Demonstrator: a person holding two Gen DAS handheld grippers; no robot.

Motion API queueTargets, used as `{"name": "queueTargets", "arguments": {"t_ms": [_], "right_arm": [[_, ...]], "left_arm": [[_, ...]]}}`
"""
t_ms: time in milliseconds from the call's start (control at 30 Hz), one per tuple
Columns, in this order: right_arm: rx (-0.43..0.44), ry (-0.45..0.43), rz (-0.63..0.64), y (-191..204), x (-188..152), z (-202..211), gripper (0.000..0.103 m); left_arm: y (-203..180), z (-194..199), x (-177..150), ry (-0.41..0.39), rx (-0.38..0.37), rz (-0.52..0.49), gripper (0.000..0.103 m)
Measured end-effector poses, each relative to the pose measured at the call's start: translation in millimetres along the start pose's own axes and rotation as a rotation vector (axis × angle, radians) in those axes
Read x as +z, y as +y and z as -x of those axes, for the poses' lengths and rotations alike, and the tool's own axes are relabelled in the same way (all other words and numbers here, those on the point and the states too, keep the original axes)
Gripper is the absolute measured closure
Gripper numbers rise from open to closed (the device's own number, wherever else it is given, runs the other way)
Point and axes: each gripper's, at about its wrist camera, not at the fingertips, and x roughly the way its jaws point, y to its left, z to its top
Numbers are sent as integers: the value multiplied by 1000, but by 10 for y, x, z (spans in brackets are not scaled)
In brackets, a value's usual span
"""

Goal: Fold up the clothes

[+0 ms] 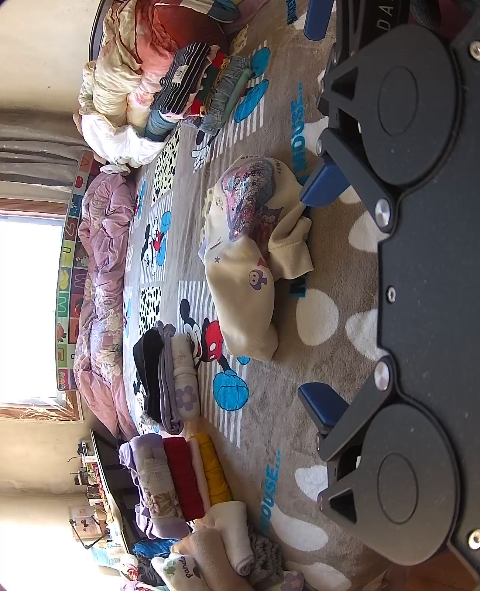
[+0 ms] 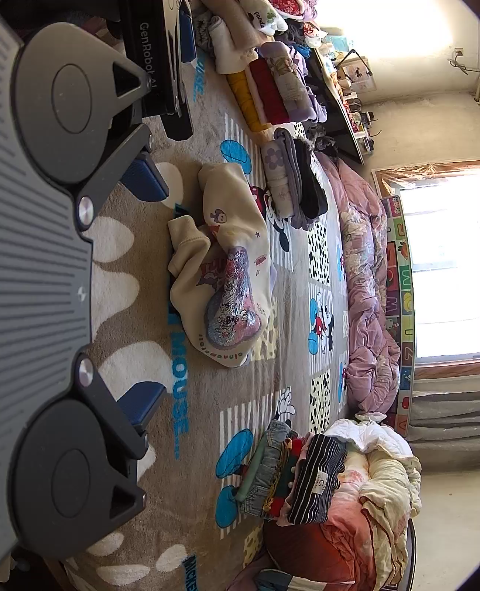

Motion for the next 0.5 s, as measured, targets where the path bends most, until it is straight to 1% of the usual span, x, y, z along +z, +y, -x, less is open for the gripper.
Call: {"name": "queueTargets", "arguments": {"t_ms": [267, 367, 500], "right_arm": [[-5, 10, -9, -49, 2, -69, 0], [-1, 18, -24, -83, 2, -118, 0], [6, 27, -38, -127, 4, -203, 0]], "left_arm": [[-22, -84, -3, 12, -19, 5, 0], [-15, -154, -4, 34, -36, 31, 0], [11, -225, -9, 37, -45, 66, 0]]}}
